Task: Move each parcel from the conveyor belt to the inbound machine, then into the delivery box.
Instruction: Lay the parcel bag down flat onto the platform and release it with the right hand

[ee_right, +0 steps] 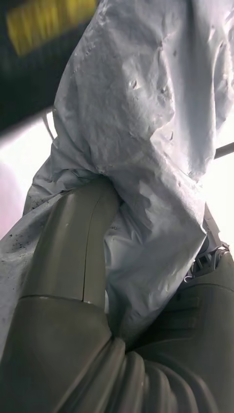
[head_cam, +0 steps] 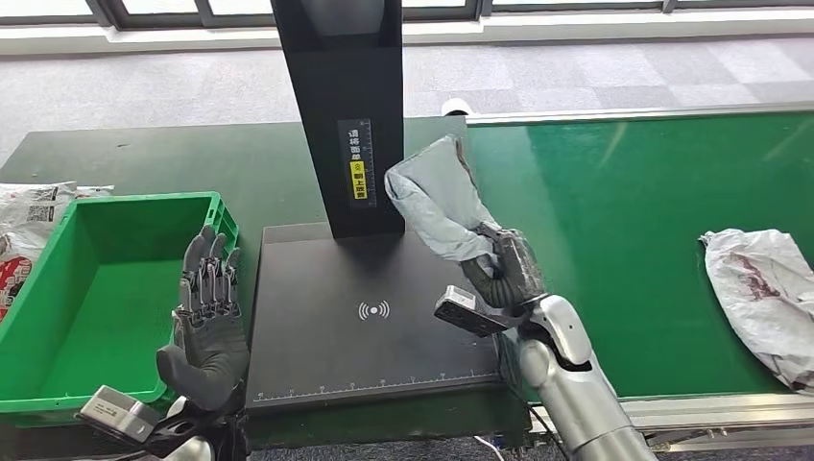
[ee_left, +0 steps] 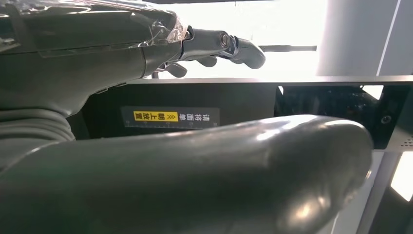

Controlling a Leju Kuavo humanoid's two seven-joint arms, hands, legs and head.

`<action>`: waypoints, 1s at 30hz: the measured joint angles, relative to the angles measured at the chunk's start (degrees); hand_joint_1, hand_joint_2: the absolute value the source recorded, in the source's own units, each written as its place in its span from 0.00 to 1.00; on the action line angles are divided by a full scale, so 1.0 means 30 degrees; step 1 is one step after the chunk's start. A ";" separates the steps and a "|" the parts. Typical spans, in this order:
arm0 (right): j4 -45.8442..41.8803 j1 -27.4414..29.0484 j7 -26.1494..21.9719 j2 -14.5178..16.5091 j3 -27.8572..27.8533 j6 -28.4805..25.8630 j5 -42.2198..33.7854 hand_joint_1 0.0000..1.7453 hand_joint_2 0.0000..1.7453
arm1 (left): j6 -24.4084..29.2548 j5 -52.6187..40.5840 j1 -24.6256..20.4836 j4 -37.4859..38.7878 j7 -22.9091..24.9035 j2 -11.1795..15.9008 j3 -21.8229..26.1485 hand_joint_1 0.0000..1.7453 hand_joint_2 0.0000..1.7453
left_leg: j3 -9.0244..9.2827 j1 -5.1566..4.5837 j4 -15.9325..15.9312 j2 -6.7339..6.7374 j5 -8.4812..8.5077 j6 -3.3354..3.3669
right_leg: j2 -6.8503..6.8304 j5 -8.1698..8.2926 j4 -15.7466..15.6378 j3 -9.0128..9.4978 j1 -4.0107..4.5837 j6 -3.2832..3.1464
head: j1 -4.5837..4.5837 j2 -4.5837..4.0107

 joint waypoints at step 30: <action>1.0878 -0.6322 0.0494 0.4652 0.3901 0.0752 -0.1848 0.00 1.00 | 0.0894 0.0200 -0.0333 0.0583 0.0000 -0.0157 -0.1024 0.00 0.00 | 0.0001 0.0011 0.0002 -0.0020 0.0029 -0.0018 | -0.0010 0.0012 0.0007 -0.0014 0.0010 -0.0007 | -0.0004 0.0000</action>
